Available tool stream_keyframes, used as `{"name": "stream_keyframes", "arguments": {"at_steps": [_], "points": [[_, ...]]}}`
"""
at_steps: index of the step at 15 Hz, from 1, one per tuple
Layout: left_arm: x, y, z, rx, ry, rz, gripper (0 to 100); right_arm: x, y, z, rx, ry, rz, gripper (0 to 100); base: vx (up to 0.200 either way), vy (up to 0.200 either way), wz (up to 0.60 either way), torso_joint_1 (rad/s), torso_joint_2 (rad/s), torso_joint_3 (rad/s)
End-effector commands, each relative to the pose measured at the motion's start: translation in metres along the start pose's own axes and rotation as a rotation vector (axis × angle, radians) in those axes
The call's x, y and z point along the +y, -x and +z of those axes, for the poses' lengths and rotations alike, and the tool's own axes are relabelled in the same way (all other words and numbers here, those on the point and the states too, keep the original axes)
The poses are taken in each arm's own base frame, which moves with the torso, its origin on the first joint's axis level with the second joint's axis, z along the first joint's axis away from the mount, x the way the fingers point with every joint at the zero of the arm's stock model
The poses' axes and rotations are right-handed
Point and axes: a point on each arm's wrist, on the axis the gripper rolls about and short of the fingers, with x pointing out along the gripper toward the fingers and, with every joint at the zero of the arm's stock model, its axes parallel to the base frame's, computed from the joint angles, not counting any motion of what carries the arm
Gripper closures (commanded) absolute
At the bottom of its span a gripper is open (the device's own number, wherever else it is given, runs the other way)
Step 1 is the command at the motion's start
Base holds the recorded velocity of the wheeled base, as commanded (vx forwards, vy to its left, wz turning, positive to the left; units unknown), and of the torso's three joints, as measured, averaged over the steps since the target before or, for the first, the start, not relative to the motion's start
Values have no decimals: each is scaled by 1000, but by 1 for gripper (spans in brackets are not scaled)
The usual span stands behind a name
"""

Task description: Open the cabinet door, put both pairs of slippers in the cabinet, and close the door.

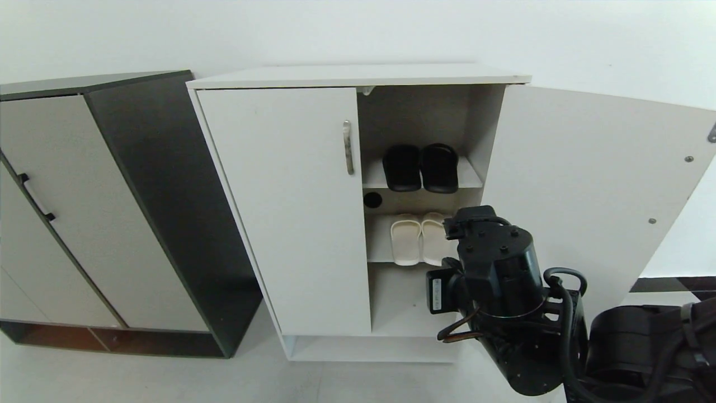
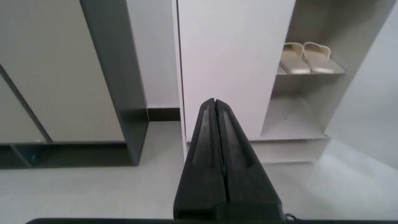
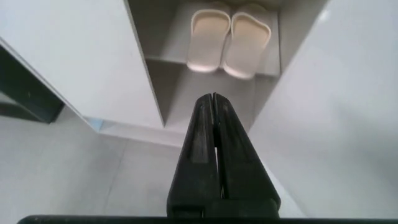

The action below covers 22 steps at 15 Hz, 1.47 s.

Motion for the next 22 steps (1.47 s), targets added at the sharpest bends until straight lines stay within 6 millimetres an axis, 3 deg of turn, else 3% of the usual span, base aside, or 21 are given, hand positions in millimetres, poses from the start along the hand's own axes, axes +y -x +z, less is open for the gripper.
{"name": "stream_keyframes", "arguments": {"at_steps": [1,18,22], "points": [[0,0,0,0,1,0,100,1,-1,-2,3,3,0,100,-200,0,0,2,-2,2],[0,0,0,0,1,0,100,1,-3,-10,24,32,-6,100,0,0,0,0,0,0],[0,0,0,0,1,0,100,1,-3,-10,24,32,-6,100,0,0,0,13,-181,-287]]}}
